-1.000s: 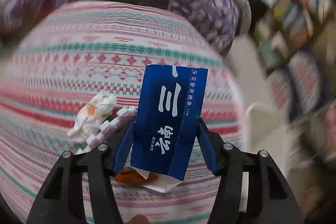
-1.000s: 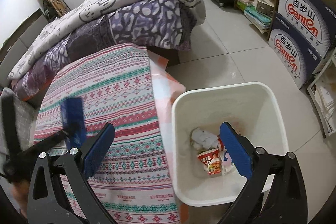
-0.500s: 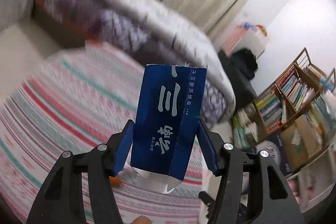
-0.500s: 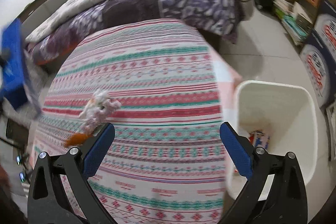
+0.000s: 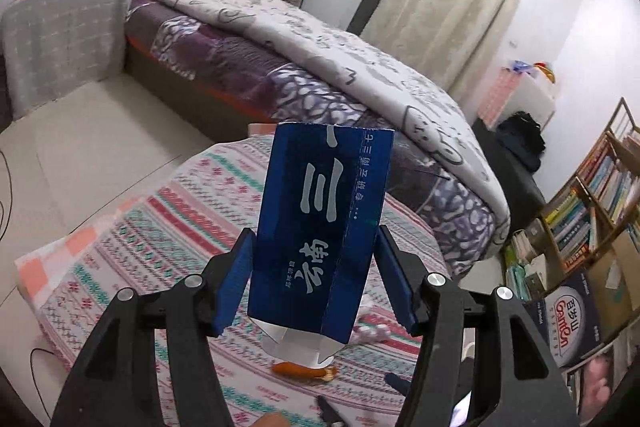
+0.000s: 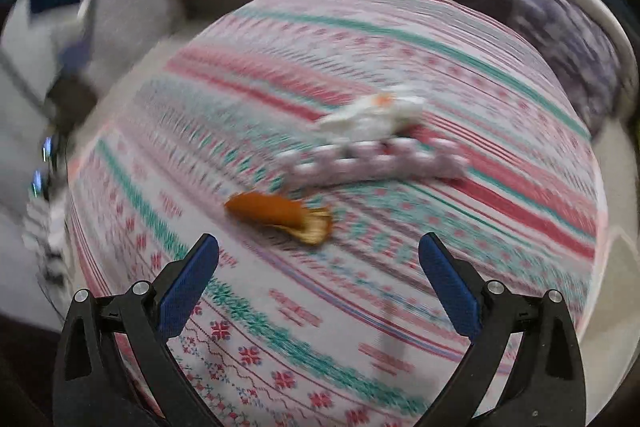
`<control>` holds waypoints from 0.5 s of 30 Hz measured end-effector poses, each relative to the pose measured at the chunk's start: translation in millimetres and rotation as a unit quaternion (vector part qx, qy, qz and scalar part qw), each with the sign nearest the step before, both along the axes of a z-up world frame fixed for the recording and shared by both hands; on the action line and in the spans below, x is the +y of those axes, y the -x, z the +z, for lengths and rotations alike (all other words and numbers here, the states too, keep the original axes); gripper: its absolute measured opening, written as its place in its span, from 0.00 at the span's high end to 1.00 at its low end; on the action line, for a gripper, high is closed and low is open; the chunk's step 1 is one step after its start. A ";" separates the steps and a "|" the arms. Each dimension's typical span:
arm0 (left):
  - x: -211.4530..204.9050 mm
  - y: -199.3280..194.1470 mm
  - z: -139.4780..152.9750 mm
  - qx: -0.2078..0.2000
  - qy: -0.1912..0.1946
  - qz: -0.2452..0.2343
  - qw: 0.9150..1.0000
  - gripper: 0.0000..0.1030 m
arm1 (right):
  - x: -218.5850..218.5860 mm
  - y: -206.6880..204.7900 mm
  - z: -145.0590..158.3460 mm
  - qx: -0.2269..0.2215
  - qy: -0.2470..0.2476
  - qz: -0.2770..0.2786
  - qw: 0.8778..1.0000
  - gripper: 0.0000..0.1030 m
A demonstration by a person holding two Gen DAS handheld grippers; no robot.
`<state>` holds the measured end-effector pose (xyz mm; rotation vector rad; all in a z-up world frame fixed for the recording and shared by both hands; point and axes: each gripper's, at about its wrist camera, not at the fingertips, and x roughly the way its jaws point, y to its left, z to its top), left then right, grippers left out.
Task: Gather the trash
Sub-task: 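Grasp the orange peel with the right tool while the left tool holds the blue box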
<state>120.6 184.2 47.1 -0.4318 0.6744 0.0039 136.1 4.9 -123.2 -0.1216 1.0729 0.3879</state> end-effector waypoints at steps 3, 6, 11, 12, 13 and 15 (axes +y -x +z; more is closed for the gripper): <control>13.6 0.8 -5.2 0.009 0.008 0.006 1.000 0.42 | 27.0 1.5 -6.5 -0.027 0.036 0.050 0.998 0.07; 23.0 1.2 -9.4 0.016 0.015 0.011 1.000 0.42 | 41.7 -3.9 -17.2 -0.033 0.054 0.080 0.995 0.07; 28.6 -0.3 -14.8 0.025 0.013 0.014 1.000 0.42 | 52.3 -14.4 -34.7 -0.015 0.064 0.091 0.994 0.31; 29.2 -0.5 -15.4 0.026 0.011 0.015 0.999 0.42 | 51.5 -15.5 -33.3 -0.013 0.051 0.091 0.995 0.44; 29.8 -0.8 -15.9 0.026 0.010 0.016 0.999 0.42 | 52.4 -16.1 -32.6 -0.013 0.045 0.087 0.995 0.69; 31.9 -1.1 -16.9 0.027 0.007 0.021 0.999 0.42 | 49.3 -19.7 -29.4 0.006 0.019 0.079 0.997 0.87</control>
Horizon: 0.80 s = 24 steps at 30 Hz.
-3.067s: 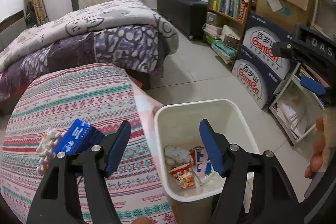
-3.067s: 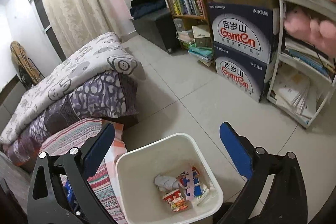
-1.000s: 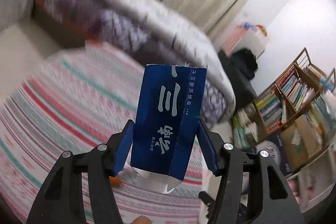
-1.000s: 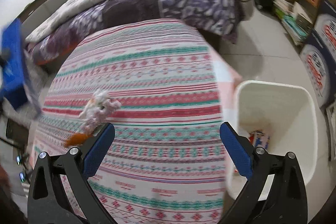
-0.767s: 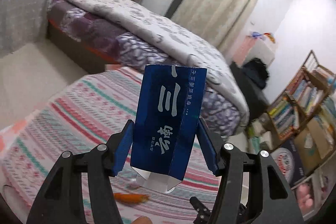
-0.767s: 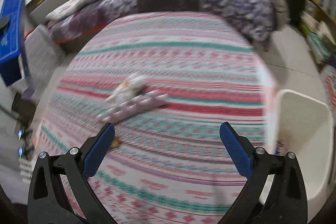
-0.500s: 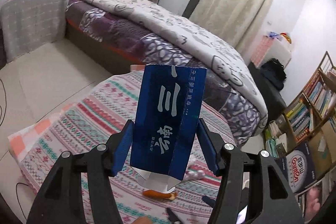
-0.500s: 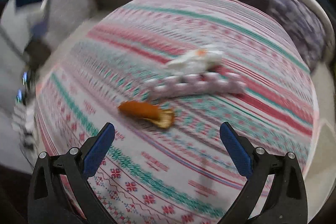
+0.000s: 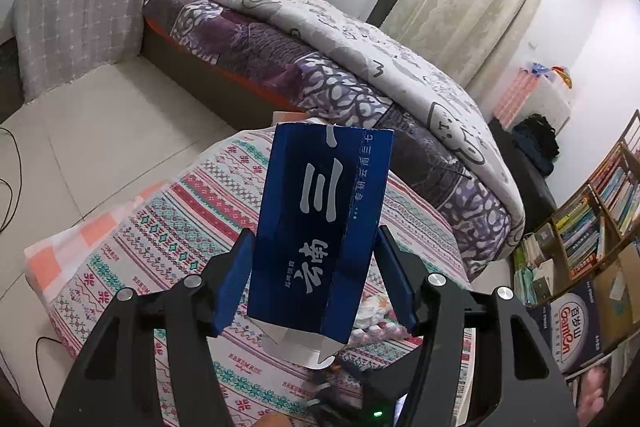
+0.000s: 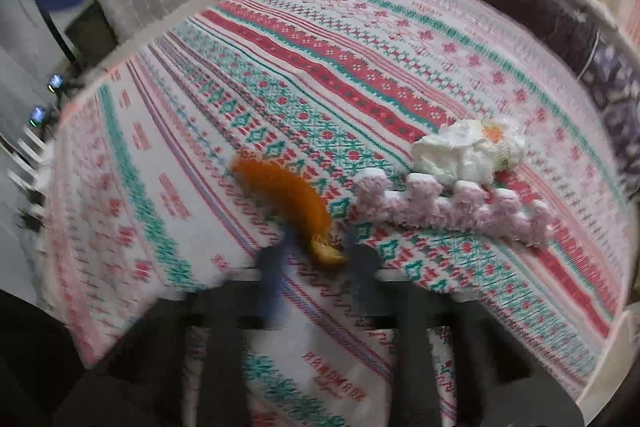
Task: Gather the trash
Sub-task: 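Grasp the orange peel with the right tool while the left tool holds the blue box, then carry the orange peel over the bin and open the right tool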
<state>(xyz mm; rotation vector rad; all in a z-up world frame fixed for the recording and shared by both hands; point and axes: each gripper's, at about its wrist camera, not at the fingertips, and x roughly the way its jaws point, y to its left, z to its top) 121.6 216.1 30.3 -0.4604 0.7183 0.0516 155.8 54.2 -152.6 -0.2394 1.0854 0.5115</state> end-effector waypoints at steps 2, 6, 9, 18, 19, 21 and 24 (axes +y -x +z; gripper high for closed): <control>1.5 -0.3 -0.8 0.001 0.000 0.005 1.000 0.42 | -4.6 -0.1 5.6 -0.005 -0.012 -0.014 1.000 0.88; 1.2 -0.5 -0.8 0.000 -0.009 0.012 1.000 0.42 | -20.4 1.2 24.3 -0.012 -0.050 -0.044 0.998 0.90; -2.8 0.7 1.0 -0.006 -0.024 0.014 1.000 0.42 | -27.6 2.1 39.8 -0.031 -0.065 -0.061 0.996 0.90; -28.3 3.7 3.0 -0.026 -0.094 0.015 0.995 0.42 | -71.5 4.1 93.7 -0.101 -0.121 -0.152 0.976 0.90; -30.1 4.5 2.5 -0.028 -0.101 0.016 0.994 0.42 | -75.0 3.7 97.4 -0.108 -0.124 -0.161 0.973 0.90; -37.2 6.1 2.5 -0.035 -0.120 0.019 0.992 0.42 | -85.0 6.4 105.0 -0.122 -0.128 -0.178 0.968 0.90; -48.5 7.8 -0.5 -0.040 -0.144 0.021 0.989 0.42 | -100.9 7.9 114.5 -0.136 -0.140 -0.204 0.959 0.90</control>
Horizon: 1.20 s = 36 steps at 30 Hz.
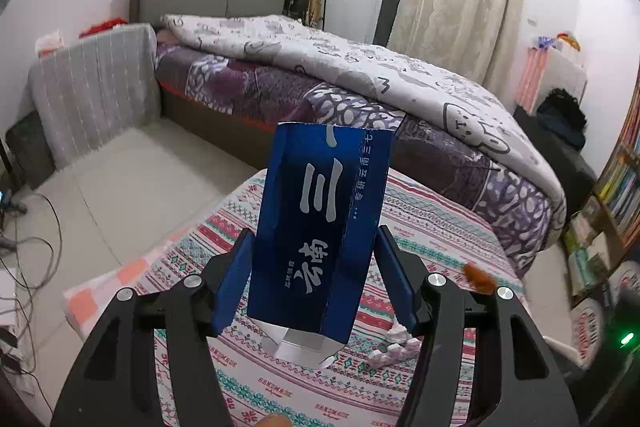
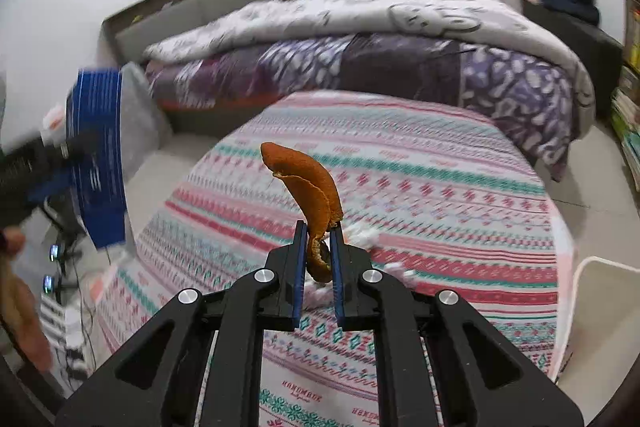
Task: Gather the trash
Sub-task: 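Carry the orange peel over the bin and open the right tool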
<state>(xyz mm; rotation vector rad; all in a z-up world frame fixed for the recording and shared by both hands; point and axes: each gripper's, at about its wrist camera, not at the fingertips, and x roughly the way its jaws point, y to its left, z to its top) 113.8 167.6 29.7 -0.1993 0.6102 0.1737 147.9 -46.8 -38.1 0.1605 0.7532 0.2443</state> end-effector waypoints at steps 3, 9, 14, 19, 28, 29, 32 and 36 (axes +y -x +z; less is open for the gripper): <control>-12.2 0.5 -3.9 -0.002 -0.022 0.000 1.000 0.42 | -14.3 1.0 5.9 -0.008 -0.013 -0.023 1.000 0.90; -38.7 5.7 -9.1 -0.015 -0.063 0.000 0.998 0.42 | -39.1 5.0 12.7 -0.024 -0.024 -0.067 0.997 0.90; -58.4 5.8 -9.2 -0.021 -0.074 -0.013 0.997 0.42 | -57.1 8.0 15.9 -0.028 -0.024 -0.092 0.995 0.90; -73.9 4.8 -7.5 -0.026 -0.071 -0.027 0.997 0.42 | -74.0 10.6 17.8 -0.025 -0.025 -0.106 0.994 0.90; -105.2 3.0 -3.0 -0.033 -0.060 -0.054 0.996 0.42 | -102.9 24.6 24.3 -0.031 -0.018 -0.129 0.991 0.90; -109.7 2.7 -2.8 -0.033 -0.059 -0.058 0.996 0.42 | -106.2 26.3 25.2 -0.032 -0.017 -0.132 0.991 0.90; -123.0 2.2 -2.7 -0.034 -0.058 -0.069 0.995 0.42 | -119.2 31.2 27.8 -0.032 -0.016 -0.142 0.989 0.90; -142.9 1.7 -4.6 -0.035 -0.059 -0.087 0.994 0.42 | -138.4 39.3 31.2 -0.033 -0.014 -0.157 0.987 0.90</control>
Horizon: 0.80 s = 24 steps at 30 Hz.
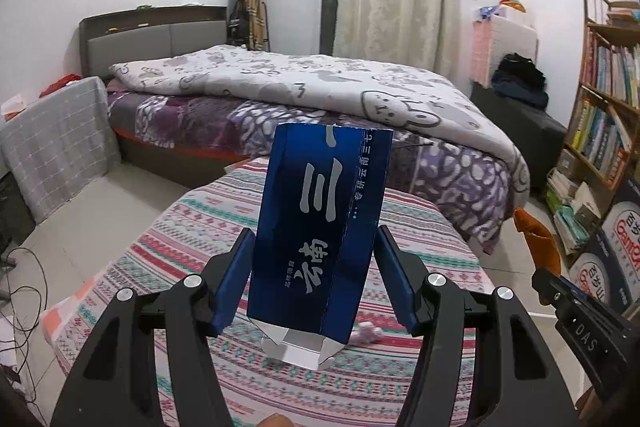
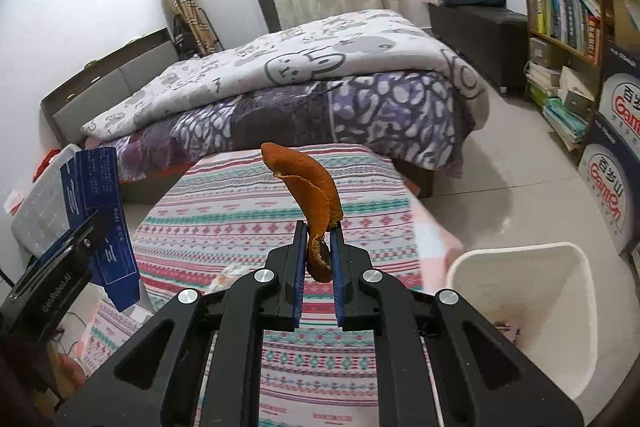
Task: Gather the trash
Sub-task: 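Carry the orange peel over the bin and open the right tool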
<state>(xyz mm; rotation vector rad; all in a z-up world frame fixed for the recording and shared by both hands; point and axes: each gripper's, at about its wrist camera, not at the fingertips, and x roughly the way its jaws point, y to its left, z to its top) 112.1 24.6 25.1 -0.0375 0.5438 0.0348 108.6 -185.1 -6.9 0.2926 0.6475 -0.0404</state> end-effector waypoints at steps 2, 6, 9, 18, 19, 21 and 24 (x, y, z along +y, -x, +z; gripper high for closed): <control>-9.1 -0.2 -0.1 0.000 -0.001 -0.008 1.000 0.42 | -7.9 3.0 0.9 0.000 0.000 -0.006 1.000 0.90; -28.2 0.9 -2.8 0.001 -0.006 -0.028 1.000 0.42 | -25.3 9.8 3.1 0.000 -0.001 -0.023 1.000 0.90; -42.0 0.7 -6.1 0.003 -0.008 -0.043 0.999 0.42 | -37.5 13.9 3.2 0.001 -0.001 -0.036 0.999 0.90; -81.6 7.3 -13.5 0.007 -0.015 -0.087 0.996 0.42 | -78.4 25.9 -1.3 0.020 -0.002 -0.081 0.997 0.89; -84.5 7.9 -14.3 0.009 -0.015 -0.092 0.996 0.42 | -83.4 27.3 -2.8 0.024 -0.002 -0.087 0.996 0.89; -94.8 9.5 -16.9 0.012 -0.016 -0.104 0.994 0.42 | -93.7 30.7 -5.7 0.032 -0.002 -0.098 0.995 0.89; -108.2 12.1 -20.3 0.015 -0.017 -0.121 0.992 0.42 | -106.7 36.2 -9.2 0.041 -0.004 -0.111 0.993 0.89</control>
